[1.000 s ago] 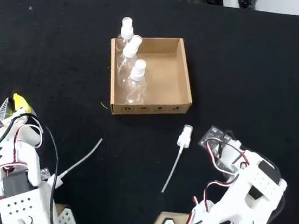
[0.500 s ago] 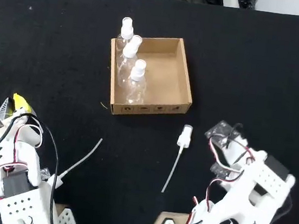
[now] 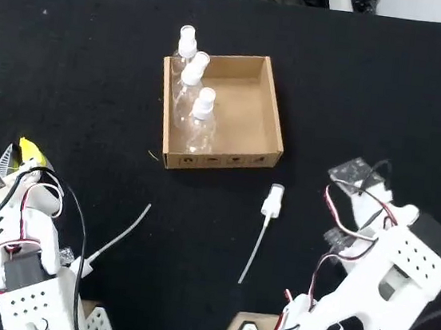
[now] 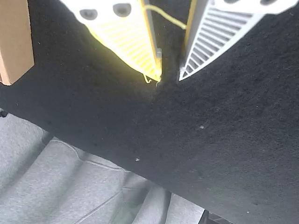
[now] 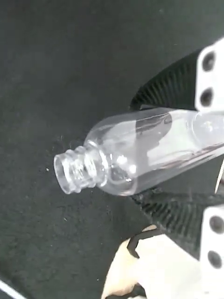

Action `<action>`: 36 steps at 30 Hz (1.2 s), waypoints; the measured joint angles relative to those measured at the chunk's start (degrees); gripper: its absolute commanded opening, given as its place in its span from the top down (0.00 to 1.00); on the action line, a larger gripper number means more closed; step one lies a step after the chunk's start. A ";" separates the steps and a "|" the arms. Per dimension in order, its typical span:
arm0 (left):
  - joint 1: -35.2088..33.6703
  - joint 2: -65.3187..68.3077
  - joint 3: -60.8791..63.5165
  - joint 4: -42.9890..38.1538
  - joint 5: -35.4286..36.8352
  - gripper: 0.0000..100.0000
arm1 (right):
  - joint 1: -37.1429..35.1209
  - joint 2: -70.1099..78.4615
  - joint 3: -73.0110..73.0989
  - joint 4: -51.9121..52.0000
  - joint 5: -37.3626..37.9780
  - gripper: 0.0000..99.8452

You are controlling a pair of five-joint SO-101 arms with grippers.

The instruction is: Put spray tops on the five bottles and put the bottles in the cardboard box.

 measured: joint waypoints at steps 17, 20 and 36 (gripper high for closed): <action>0.00 0.00 0.00 0.00 0.00 0.95 | -2.20 0.00 -7.56 5.71 -24.62 0.88; 0.00 0.00 0.00 0.00 0.00 0.95 | -3.78 0.00 -7.56 5.71 -28.40 0.88; 0.00 0.00 0.00 0.62 0.00 0.95 | -4.13 0.00 -3.52 -0.62 -37.36 0.88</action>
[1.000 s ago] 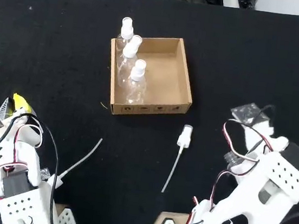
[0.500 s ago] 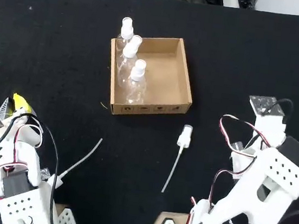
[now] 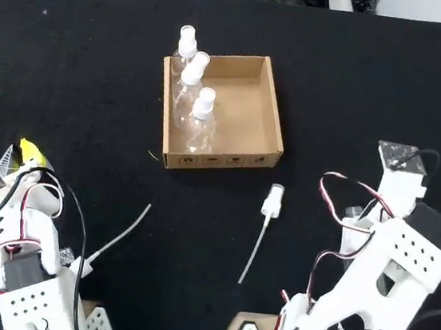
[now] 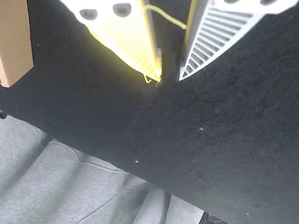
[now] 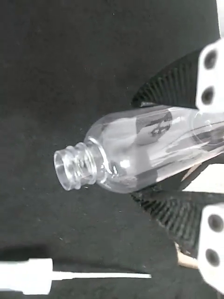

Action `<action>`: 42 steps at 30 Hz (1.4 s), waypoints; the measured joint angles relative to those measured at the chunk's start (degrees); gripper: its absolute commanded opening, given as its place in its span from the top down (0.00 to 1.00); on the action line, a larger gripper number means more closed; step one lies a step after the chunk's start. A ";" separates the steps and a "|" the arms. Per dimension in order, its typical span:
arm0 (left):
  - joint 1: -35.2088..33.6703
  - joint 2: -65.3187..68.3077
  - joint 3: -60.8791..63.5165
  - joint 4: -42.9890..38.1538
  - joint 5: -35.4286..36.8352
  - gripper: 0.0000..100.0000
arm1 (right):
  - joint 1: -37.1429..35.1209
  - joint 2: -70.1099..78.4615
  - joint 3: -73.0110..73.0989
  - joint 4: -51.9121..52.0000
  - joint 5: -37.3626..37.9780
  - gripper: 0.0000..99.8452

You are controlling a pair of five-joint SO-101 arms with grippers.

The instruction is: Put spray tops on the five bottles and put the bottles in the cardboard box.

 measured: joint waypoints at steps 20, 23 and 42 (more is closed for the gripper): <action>2.29 0.00 -13.71 17.41 0.09 0.85 | 0.00 0.00 5.45 -11.78 -10.02 0.88; 5.71 0.00 -18.81 22.59 0.09 0.85 | 0.00 0.00 5.45 -11.78 -11.52 0.88; 27.16 -0.70 -28.66 27.78 -12.40 0.85 | 3.08 0.00 9.14 -19.69 -17.76 0.88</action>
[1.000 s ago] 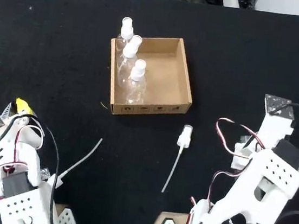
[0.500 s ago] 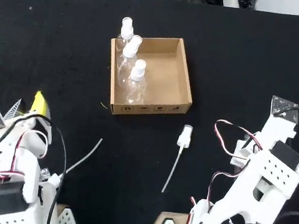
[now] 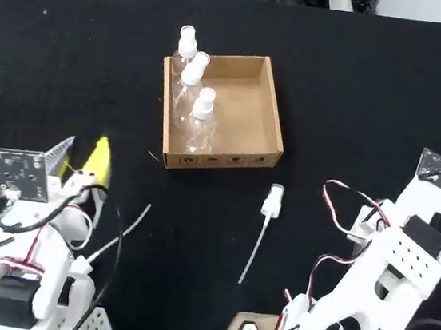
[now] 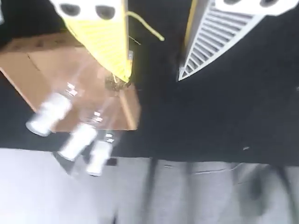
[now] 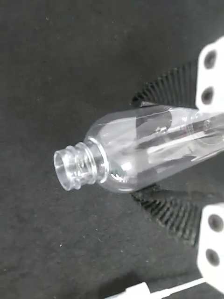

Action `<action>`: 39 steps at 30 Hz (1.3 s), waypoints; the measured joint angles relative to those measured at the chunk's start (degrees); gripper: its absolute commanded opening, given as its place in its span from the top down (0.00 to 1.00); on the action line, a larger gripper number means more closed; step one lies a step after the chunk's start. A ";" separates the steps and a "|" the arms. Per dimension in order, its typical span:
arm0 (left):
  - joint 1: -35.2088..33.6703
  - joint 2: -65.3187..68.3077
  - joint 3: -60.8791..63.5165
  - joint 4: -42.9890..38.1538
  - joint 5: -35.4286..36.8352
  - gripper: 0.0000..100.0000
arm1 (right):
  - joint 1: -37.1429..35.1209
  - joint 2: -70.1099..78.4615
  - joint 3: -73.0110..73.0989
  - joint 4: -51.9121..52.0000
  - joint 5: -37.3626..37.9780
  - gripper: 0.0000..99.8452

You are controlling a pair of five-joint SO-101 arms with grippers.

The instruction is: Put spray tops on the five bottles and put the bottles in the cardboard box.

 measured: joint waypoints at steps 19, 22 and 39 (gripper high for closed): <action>19.08 0.53 -4.84 -2.29 -3.16 0.85 | 0.00 0.00 2.81 -5.54 -2.90 0.88; 22.33 4.22 -6.15 -2.81 -4.57 0.85 | 0.00 0.00 2.81 -5.54 -2.90 0.88; 36.84 32.00 -19.25 -3.34 -4.22 0.85 | 0.00 0.00 3.16 -5.80 -2.90 0.88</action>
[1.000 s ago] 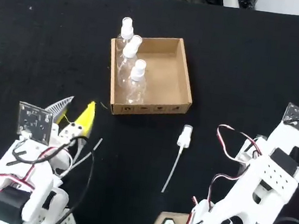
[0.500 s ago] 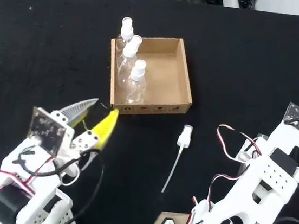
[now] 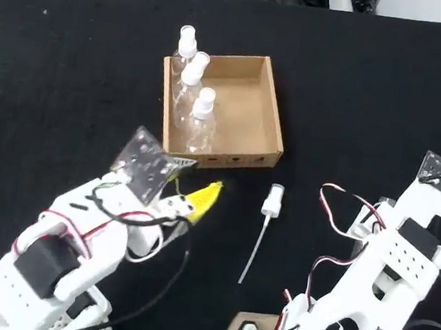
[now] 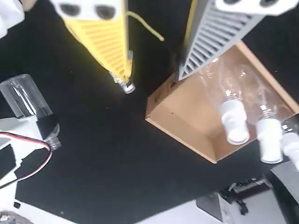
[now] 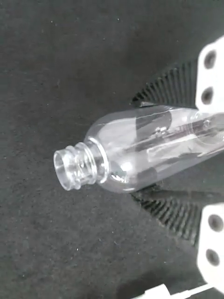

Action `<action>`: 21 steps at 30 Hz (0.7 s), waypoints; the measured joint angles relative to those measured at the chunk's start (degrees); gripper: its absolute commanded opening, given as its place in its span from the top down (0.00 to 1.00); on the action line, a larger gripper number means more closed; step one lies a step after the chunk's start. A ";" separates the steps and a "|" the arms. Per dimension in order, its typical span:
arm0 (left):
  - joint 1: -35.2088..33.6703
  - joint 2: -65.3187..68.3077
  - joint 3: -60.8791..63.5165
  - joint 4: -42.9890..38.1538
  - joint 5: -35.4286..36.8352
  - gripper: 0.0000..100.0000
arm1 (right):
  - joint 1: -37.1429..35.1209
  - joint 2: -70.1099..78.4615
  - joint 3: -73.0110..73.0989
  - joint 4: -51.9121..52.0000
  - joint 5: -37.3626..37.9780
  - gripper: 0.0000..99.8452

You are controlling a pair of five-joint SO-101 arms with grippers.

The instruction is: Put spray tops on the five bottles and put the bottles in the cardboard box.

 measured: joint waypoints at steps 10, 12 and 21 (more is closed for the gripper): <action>4.40 18.29 -8.97 -2.90 4.22 0.85 | 0.00 0.00 2.64 -3.08 -0.09 0.88; 4.84 21.63 -10.02 -3.08 6.15 0.85 | 0.00 0.00 2.64 -3.08 -0.09 0.88; 5.10 34.64 -14.24 -3.16 13.89 0.85 | 0.00 0.00 2.64 -3.25 -0.09 0.88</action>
